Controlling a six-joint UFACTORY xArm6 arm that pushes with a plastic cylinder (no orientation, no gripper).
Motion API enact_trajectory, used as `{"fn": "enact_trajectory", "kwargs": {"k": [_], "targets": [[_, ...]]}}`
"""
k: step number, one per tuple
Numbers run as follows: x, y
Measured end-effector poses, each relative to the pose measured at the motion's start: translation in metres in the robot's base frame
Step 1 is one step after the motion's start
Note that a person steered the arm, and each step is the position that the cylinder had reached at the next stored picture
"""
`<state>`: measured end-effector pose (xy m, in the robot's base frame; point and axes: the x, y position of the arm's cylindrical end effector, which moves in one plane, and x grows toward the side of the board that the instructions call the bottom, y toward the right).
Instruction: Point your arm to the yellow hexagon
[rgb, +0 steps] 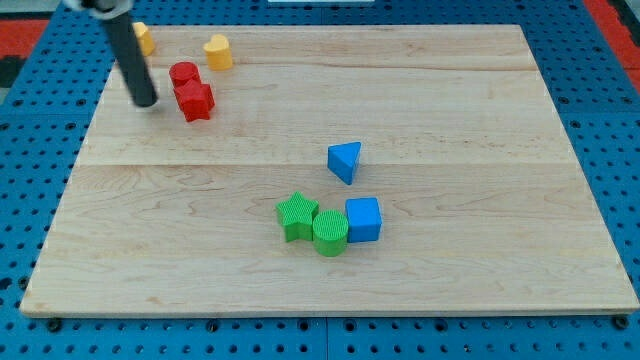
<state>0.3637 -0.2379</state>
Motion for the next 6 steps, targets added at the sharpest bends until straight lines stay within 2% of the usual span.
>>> {"fn": "enact_trajectory", "kwargs": {"k": [1,2,3,4,5,6], "targets": [[0.033,0.048],[-0.008,0.086],[-0.03,0.079],[0.011,0.067],[0.009,-0.063],[-0.001,-0.067]]}}
